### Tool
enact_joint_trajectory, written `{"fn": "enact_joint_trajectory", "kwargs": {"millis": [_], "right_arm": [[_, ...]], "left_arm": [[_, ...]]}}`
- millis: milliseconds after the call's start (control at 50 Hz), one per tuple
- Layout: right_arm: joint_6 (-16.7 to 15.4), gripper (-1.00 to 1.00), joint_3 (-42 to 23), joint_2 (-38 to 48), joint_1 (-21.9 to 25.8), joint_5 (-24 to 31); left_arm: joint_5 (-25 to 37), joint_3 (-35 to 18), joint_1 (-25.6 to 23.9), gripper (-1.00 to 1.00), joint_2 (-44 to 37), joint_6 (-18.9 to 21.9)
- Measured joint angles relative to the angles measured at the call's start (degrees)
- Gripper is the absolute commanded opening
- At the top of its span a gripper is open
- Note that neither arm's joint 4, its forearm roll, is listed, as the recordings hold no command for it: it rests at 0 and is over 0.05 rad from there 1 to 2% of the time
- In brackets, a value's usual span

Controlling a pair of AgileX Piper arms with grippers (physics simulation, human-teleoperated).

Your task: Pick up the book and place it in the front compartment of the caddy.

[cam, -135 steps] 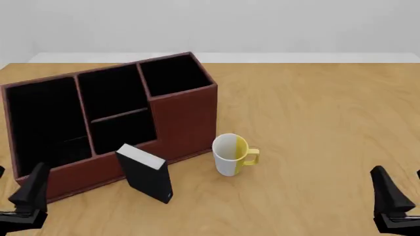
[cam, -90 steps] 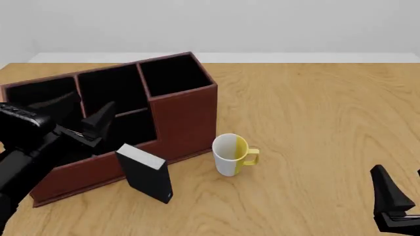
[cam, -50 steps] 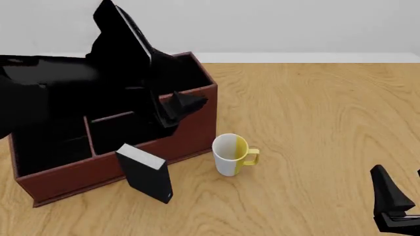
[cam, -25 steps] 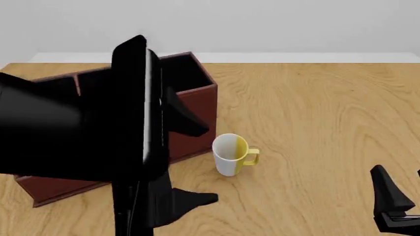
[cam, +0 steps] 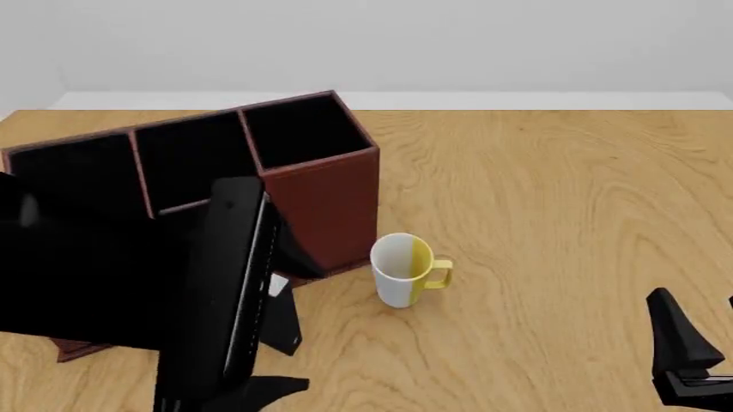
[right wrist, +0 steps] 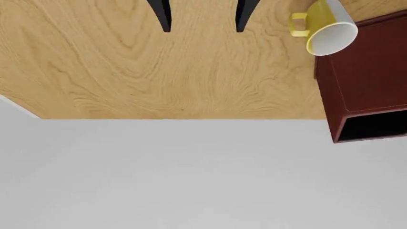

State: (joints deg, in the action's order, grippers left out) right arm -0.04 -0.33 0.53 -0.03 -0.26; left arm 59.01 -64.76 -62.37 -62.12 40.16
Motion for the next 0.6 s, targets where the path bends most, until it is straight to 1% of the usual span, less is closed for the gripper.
{"fn": "enact_joint_trajectory", "kwargs": {"millis": [180, 380, 600], "right_arm": [[0.0, 1.00, 0.0, 0.1, 0.0, 0.0], [0.0, 1.00, 0.0, 0.2, 0.0, -0.2], [0.0, 1.00, 0.0, 0.2, 0.0, -0.2]], "left_arm": [[-1.8, 3.4, 6.6, 1.00, -1.3, 7.4], [-3.7, 5.3, 12.8, 1.00, -2.4, 13.9], [-7.1, 7.0, 19.6, 1.00, -4.0, 20.9]]}}
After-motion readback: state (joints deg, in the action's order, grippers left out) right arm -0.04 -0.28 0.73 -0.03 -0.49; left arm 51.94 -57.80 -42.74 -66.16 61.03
